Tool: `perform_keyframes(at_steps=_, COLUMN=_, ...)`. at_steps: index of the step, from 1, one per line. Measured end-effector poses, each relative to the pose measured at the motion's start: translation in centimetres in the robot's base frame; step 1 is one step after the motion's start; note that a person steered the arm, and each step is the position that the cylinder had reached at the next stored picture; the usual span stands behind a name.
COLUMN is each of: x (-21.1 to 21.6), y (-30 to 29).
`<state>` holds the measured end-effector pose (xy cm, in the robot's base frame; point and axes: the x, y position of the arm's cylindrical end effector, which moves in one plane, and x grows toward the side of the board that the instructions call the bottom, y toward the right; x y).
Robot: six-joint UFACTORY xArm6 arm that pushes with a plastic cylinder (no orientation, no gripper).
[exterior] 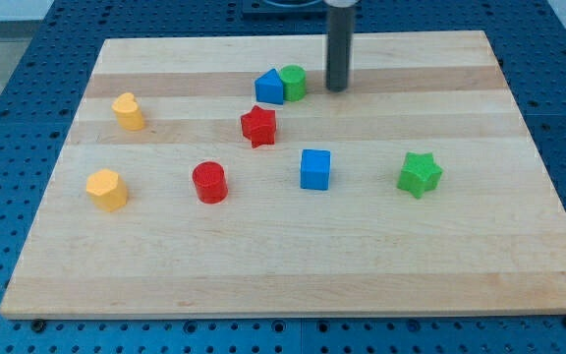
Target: Push the red star above the blue cube
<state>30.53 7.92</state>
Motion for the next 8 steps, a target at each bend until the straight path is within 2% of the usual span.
perform_keyframes(at_steps=1, x=1.6, y=6.0)
perform_keyframes(at_steps=2, x=7.0, y=5.7)
perform_keyframes(at_steps=3, x=10.5, y=1.6)
perform_keyframes(at_steps=4, x=10.9, y=-5.6)
perform_keyframes(at_steps=6, x=14.5, y=-16.8)
perform_keyframes(at_steps=7, x=12.6, y=-20.1)
perform_keyframes(at_steps=8, x=8.2, y=-18.6)
